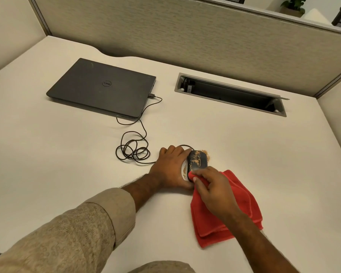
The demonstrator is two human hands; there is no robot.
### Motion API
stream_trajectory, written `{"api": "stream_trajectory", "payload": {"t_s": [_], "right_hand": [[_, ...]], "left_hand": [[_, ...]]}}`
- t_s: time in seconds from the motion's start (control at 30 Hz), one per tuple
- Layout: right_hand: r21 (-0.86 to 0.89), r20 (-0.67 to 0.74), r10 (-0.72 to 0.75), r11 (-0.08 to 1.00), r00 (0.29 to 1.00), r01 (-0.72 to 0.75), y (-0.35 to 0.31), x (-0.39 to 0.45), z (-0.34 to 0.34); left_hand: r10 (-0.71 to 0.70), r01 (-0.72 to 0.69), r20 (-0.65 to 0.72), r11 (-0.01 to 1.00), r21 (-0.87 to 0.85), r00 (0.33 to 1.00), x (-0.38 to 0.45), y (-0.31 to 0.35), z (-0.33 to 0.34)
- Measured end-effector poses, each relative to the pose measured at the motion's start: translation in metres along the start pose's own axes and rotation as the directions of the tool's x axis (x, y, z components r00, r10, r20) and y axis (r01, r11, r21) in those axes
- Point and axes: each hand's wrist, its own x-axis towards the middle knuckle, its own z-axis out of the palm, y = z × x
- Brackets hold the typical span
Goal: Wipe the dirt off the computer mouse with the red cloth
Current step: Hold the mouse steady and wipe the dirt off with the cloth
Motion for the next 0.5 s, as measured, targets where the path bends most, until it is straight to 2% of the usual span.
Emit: {"api": "stream_trajectory", "payload": {"t_s": [0.1,0.23,0.27,0.4,0.5], "right_hand": [[-0.036,-0.060,0.034,0.999,0.998,-0.037,-0.002,0.005,-0.004],[-0.160,0.147,0.009,0.987,0.989,0.015,-0.011,0.010,0.000],[-0.154,0.150,0.000,0.988,0.989,0.023,-0.012,0.012,0.000],[-0.186,-0.011,0.018,0.982,1.000,-0.019,-0.012,0.018,-0.006],[-0.289,0.090,0.010,0.957,0.996,0.016,-0.017,0.019,-0.002]], "left_hand": [[0.000,0.000,-0.021,1.000,-0.005,1.000,0.000,-0.001,0.002],[0.011,-0.011,-0.007,1.000,-0.010,1.000,0.000,-0.003,0.004],[0.012,-0.012,-0.002,1.000,-0.007,1.000,0.001,-0.003,0.004],[0.010,-0.010,-0.011,1.000,-0.012,1.000,0.002,-0.004,0.004],[0.013,-0.013,-0.008,1.000,-0.010,1.000,0.001,-0.005,0.005]]}}
